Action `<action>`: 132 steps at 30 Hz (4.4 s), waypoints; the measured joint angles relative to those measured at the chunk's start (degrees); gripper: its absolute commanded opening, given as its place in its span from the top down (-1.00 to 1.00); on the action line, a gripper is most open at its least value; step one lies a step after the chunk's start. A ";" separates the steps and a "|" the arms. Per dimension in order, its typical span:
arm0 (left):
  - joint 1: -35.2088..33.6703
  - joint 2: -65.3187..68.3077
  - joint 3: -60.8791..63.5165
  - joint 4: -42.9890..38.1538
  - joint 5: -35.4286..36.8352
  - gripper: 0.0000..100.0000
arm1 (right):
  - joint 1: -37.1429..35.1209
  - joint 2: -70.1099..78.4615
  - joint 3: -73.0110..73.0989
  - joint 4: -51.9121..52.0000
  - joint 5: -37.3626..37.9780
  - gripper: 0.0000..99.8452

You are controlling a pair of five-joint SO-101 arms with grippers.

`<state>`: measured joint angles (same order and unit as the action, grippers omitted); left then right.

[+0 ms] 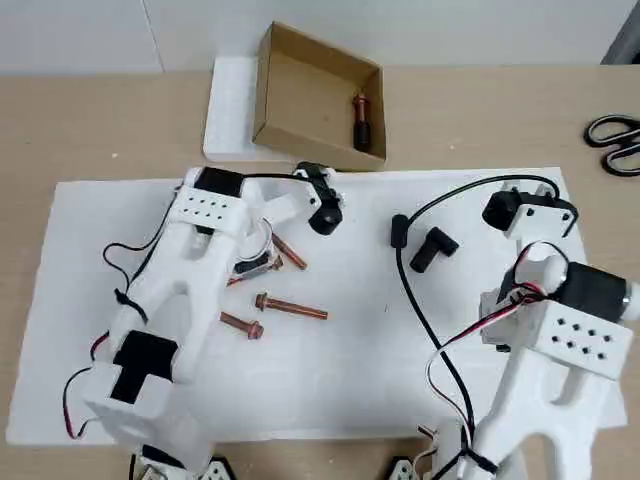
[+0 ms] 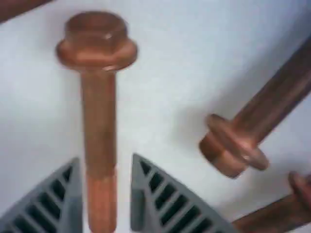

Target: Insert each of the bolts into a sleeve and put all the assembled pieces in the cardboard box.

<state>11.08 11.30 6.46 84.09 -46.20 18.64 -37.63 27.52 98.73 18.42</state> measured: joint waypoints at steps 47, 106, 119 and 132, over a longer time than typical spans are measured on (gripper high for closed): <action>1.76 20.84 -19.52 4.92 -0.18 0.99 | 0.00 0.00 2.55 -0.70 0.00 0.99; 1.85 -49.32 -10.99 15.74 69.80 0.99 | -31.30 -14.59 -6.07 -0.26 -7.82 0.99; 1.85 -67.34 12.04 2.73 76.75 0.99 | -40.35 -32.18 14.07 -14.95 -21.63 0.99; 1.85 -89.67 37.80 -19.25 78.33 0.99 | -54.59 -44.13 32.00 -31.74 -23.56 0.99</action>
<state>12.92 -78.37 44.26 64.84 32.13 -35.96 -81.76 59.52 66.99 -5.14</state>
